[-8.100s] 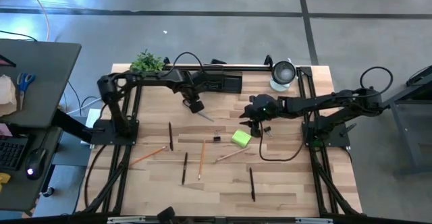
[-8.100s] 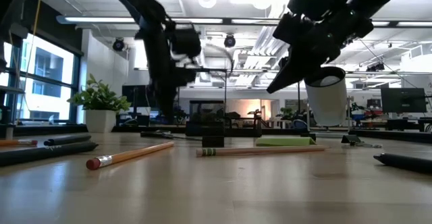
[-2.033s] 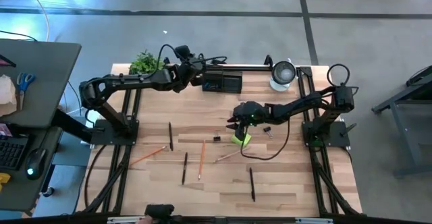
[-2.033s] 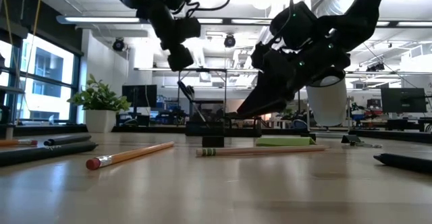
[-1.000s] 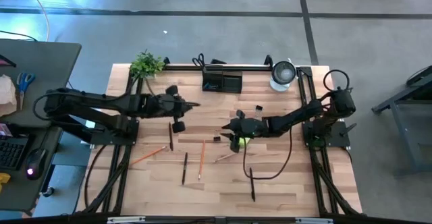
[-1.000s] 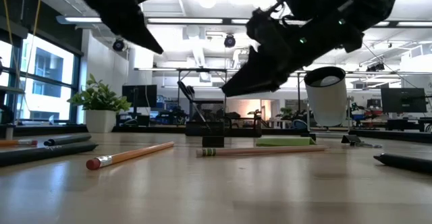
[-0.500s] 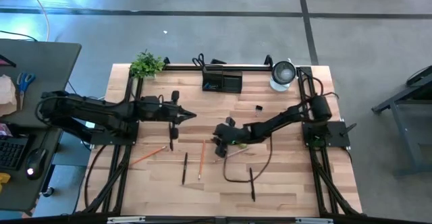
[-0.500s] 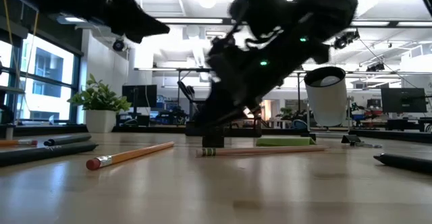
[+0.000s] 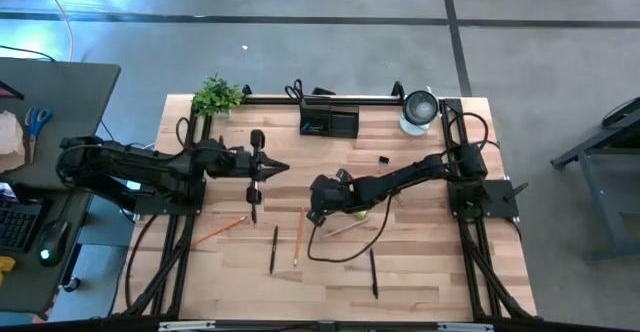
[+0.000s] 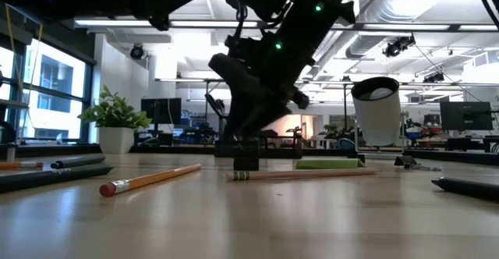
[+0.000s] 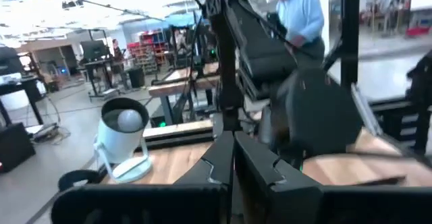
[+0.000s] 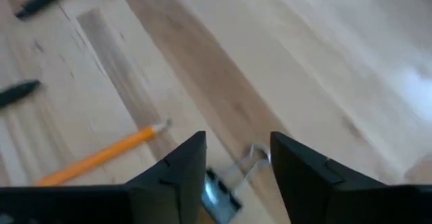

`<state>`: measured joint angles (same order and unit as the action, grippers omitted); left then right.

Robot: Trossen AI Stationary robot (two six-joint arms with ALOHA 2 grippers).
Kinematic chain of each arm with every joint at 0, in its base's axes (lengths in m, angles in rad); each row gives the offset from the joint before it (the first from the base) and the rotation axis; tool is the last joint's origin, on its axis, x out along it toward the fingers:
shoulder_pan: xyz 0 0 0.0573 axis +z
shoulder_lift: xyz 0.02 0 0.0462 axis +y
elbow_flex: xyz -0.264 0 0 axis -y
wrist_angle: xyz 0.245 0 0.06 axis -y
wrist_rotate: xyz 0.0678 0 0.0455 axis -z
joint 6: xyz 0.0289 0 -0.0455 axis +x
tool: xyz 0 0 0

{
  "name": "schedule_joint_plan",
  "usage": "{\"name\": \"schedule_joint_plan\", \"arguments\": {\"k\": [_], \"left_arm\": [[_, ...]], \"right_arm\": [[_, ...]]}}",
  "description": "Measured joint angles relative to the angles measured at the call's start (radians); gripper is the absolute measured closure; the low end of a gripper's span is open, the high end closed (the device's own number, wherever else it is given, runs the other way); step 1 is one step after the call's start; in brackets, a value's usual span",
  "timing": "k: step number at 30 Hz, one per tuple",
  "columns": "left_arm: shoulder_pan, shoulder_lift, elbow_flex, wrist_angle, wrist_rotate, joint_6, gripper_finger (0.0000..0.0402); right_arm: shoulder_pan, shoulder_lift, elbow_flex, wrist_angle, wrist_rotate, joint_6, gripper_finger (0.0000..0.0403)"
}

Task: Pick and place office supplies into organizer
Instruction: Put the black binder clip into the black desk organizer

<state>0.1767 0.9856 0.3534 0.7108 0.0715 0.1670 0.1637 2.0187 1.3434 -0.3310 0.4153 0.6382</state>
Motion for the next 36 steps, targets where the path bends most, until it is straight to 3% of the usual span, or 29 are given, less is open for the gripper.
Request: {"name": "schedule_joint_plan", "arguments": {"k": [4,8,10,18,29,36], "left_arm": [[0.000,-0.003,0.000,-0.017,0.010,-0.038,0.0400],[-0.003,-0.003,0.000,-0.106,0.110,-0.066,0.0397],[-0.020,-0.002,-0.018,-0.123,0.151,-0.078,0.0396],[-0.092,-0.002,-0.067,-0.074,0.146,-0.043,0.0399],[-0.092,-0.143,-0.064,-0.096,0.180,-0.018,0.0396],[-0.092,-0.207,-0.072,-0.117,0.188,-0.098,0.0401]], "right_arm": [[0.002,0.001,0.000,-0.030,-0.051,0.118,0.0200],[0.004,0.004,-0.001,-0.028,-0.101,0.247,0.0176],[0.016,0.009,-0.001,-0.027,-0.085,0.316,0.0172],[0.049,0.031,-0.002,-0.054,-0.011,0.529,0.0171],[0.035,0.096,0.001,-0.037,0.099,0.454,0.0171],[0.022,0.128,0.005,-0.044,0.097,0.504,0.0171]]}}
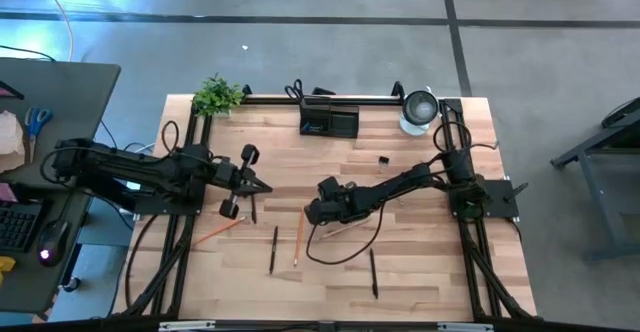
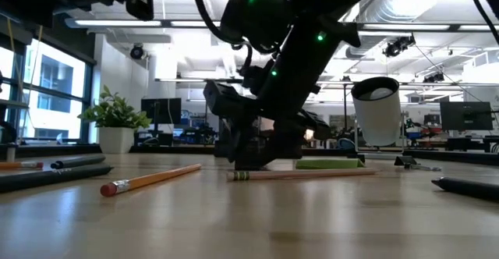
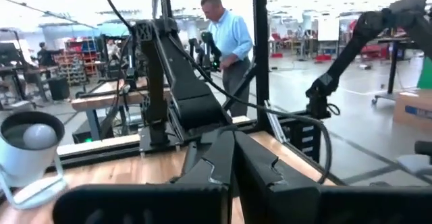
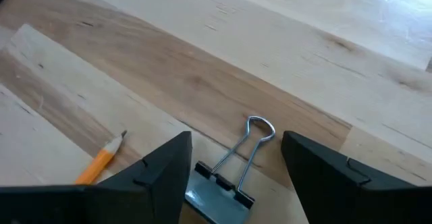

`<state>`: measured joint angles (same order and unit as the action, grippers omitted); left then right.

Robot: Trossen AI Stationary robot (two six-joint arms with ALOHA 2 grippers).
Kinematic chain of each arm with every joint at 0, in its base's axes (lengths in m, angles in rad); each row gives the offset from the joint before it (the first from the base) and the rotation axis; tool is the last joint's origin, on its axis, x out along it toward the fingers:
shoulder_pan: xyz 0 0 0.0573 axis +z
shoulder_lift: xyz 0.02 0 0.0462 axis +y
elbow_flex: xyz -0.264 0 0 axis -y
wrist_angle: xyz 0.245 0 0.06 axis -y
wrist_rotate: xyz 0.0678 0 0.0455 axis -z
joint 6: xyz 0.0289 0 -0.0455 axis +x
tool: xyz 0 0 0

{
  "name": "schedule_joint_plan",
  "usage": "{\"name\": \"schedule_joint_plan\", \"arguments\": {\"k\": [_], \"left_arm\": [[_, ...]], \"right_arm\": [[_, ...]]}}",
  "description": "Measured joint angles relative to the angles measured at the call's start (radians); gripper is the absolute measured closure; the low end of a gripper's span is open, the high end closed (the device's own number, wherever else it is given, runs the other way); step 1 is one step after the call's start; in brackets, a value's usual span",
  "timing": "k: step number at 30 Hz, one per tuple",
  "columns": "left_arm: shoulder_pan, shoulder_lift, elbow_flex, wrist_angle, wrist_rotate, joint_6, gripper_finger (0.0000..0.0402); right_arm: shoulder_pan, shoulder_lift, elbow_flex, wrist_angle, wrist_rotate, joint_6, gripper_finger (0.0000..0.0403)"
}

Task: Pick and place office supplies into organizer
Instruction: Put the black binder clip into the black desk organizer

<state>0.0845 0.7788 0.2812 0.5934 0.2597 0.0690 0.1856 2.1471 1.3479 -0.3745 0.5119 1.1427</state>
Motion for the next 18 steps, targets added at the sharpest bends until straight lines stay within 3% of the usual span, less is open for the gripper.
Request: {"name": "schedule_joint_plan", "arguments": {"k": [8,18], "left_arm": [[0.000,0.001,-0.012,-0.022,0.042,-0.025,0.0398],[0.000,0.001,-0.012,-0.027,0.054,-0.011,0.0398]], "right_arm": [[0.020,0.003,0.020,-0.046,-0.056,0.061,0.0171],[0.051,0.012,0.160,-0.246,-0.158,0.017,0.0171]]}}
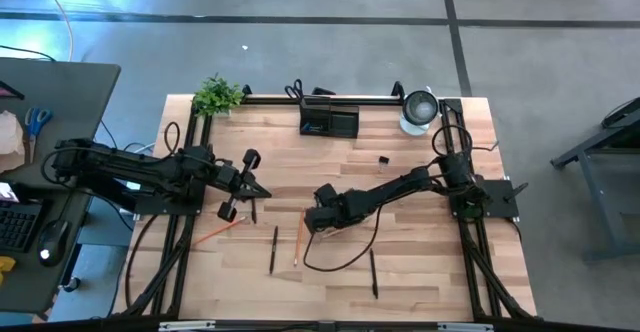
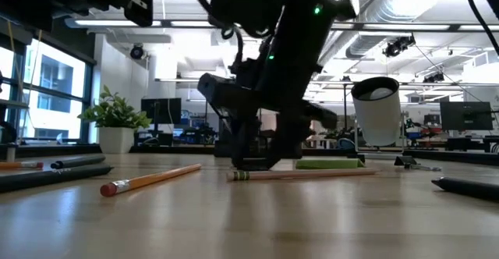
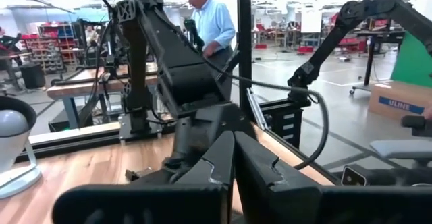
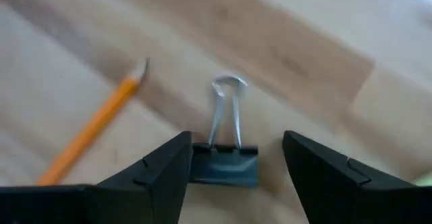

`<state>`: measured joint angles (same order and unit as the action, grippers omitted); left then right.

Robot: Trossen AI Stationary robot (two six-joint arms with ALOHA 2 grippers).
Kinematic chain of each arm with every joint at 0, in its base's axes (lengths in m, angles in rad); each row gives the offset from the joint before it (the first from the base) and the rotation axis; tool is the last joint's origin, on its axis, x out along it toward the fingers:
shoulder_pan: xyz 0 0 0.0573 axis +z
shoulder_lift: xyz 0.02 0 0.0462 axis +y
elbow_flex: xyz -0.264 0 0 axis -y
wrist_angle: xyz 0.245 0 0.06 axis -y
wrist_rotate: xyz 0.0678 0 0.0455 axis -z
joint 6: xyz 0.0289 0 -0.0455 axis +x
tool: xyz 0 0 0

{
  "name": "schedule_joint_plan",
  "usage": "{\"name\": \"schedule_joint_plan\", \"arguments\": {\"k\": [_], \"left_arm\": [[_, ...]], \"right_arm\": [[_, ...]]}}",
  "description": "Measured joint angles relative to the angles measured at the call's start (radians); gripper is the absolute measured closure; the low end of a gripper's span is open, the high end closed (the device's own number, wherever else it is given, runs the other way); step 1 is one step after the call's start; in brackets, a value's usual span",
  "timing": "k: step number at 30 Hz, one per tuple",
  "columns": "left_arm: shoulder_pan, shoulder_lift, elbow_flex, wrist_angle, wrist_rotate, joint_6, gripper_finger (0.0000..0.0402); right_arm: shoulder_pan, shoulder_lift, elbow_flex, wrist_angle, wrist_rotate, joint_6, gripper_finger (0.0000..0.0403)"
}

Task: Pick and place office supplies into organizer
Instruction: Put the black binder clip into the black desk organizer

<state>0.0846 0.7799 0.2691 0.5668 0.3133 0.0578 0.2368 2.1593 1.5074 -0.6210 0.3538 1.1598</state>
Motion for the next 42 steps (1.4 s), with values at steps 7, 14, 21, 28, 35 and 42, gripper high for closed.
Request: {"name": "schedule_joint_plan", "arguments": {"k": [7,14,21,28,35,42], "left_arm": [[0.000,0.000,0.000,0.000,-0.007,0.001,0.0401],[0.000,0.000,0.000,0.000,-0.011,0.018,0.0400],[0.000,0.000,0.000,0.000,-0.011,0.022,0.0399],[0.000,0.000,0.000,-0.001,-0.011,0.023,0.0400],[0.000,0.000,0.000,-0.001,-0.011,0.024,0.0401],[0.000,0.000,0.000,-0.001,-0.011,0.024,0.0396]], "right_arm": [[0.011,-0.004,-0.004,-0.059,-0.013,0.044,0.0171],[0.011,-0.005,-0.006,-0.021,-0.026,-0.031,0.0171],[0.013,-0.005,-0.006,-0.028,-0.038,-0.034,0.0171],[0.015,-0.005,-0.005,-0.036,-0.046,-0.035,0.0194],[0.016,-0.005,-0.005,-0.049,-0.036,-0.036,0.0252],[0.014,-0.003,-0.005,-0.054,0.043,-0.078,0.0279]]}}
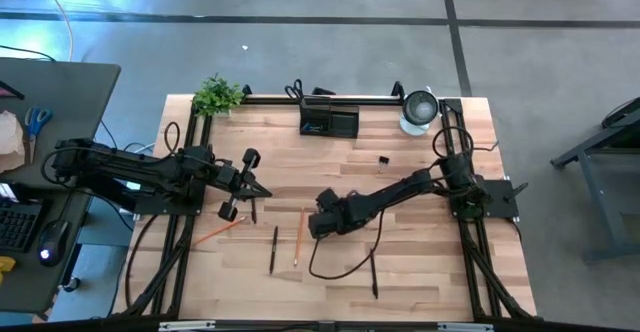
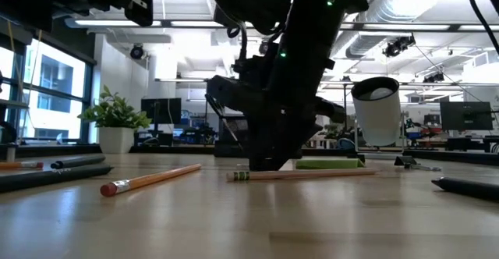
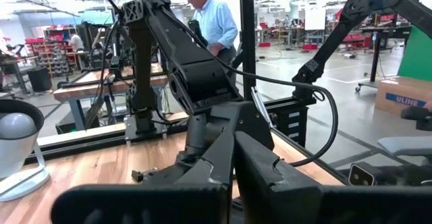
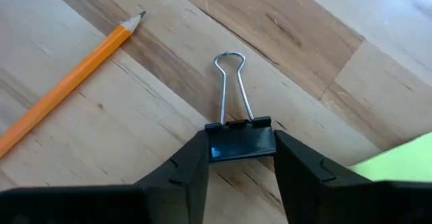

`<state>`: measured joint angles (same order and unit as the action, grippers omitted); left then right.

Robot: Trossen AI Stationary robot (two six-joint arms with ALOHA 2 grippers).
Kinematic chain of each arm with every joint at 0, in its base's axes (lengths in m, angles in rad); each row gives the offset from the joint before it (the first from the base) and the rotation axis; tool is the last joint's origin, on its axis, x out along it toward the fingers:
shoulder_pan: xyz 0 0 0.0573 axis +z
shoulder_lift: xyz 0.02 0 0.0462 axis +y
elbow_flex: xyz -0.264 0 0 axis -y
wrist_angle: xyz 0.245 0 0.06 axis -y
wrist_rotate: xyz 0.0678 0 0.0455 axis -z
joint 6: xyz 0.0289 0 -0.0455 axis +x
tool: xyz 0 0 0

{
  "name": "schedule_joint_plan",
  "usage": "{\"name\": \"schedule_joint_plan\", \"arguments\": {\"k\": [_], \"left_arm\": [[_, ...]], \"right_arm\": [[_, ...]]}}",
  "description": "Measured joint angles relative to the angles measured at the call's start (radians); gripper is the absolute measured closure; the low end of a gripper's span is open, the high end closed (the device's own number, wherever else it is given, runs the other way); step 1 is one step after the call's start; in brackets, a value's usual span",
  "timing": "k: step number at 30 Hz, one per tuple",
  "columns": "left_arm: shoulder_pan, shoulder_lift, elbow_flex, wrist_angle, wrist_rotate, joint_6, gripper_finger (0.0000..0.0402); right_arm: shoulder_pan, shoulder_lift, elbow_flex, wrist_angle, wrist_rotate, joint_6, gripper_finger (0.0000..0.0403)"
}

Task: Pick and place office supplies into organizer
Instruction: Put the black binder clip into the black desk organizer

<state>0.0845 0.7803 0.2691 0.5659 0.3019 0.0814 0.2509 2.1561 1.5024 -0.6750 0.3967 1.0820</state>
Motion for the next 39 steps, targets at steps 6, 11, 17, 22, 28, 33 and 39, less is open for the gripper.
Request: {"name": "schedule_joint_plan", "arguments": {"k": [6,11,17,22,28,33,39], "left_arm": [[0.000,0.000,0.000,-0.001,-0.002,0.000,0.0396],[0.000,0.000,0.000,-0.007,-0.006,0.003,0.0396],[0.000,0.000,0.000,-0.010,-0.007,0.016,0.0396],[0.000,0.000,0.000,-0.010,-0.007,0.019,0.0396],[0.000,0.000,0.000,-0.010,-0.007,0.019,0.0396],[0.000,0.000,0.000,-0.010,-0.007,0.019,0.0396],[0.000,0.000,0.000,-0.025,-0.007,0.017,0.0396]], "right_arm": [[-0.087,0.007,0.028,-0.014,0.102,-0.176,0.0262],[-0.213,0.005,0.124,-0.001,0.119,-0.421,0.0264],[-0.361,0.002,0.259,0.008,0.141,-0.734,0.0265],[-0.467,0.001,0.307,0.008,0.142,-0.859,0.0264],[-0.549,0.001,0.307,0.005,0.093,-0.919,0.0263],[-0.577,0.001,0.307,0.010,0.041,-0.931,0.0263],[-0.575,0.000,0.307,0.030,0.039,-0.975,0.0257]]}}
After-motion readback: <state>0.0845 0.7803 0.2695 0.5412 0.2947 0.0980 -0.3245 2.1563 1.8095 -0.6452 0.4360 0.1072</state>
